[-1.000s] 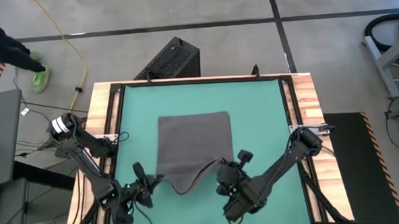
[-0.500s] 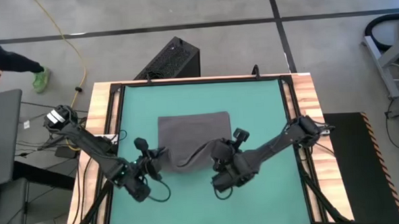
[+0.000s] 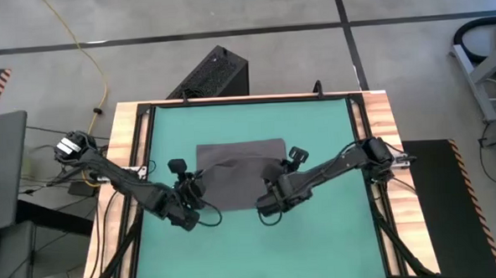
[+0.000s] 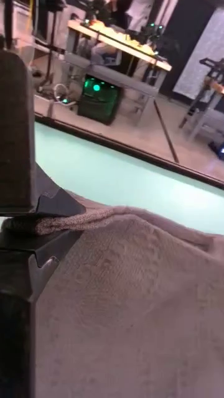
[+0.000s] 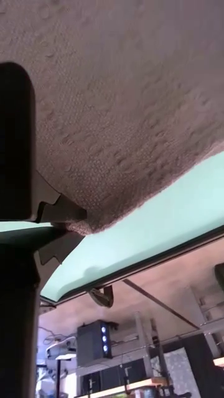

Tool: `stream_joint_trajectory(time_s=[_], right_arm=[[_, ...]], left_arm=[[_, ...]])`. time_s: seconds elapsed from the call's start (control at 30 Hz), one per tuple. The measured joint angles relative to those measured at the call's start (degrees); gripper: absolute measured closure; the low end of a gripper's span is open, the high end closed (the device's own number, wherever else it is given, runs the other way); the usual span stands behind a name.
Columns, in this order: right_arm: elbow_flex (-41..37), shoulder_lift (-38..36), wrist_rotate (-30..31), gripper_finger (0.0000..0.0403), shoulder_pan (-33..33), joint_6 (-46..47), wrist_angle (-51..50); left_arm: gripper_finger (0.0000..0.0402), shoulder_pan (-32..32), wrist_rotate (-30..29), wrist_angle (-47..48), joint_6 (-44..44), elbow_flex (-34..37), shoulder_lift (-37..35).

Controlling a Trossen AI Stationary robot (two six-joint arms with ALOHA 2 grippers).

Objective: Roll towel into tight, uniform cylinder
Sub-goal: Roll the gray towel

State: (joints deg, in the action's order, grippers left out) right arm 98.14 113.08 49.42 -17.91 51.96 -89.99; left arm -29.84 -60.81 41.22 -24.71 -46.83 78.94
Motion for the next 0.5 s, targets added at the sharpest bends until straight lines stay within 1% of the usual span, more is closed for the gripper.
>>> stream_joint_trajectory(time_s=[0.2,0.33,0.5], right_arm=[[-0.05,0.02,-0.72,0.0386,1.96,-2.13,0.4],[-0.05,0.02,-0.72,0.0386,2.45,-2.51,0.36],[-0.03,0.4,-0.68,0.0386,3.08,-3.93,0.49]], left_arm=[[0.0401,3.91,2.67,0.22,-0.6,0.12,0.0],[0.0401,6.4,3.17,0.37,-1.31,0.13,0.0],[0.0401,9.23,6.46,0.31,-1.44,0.13,0.0]])
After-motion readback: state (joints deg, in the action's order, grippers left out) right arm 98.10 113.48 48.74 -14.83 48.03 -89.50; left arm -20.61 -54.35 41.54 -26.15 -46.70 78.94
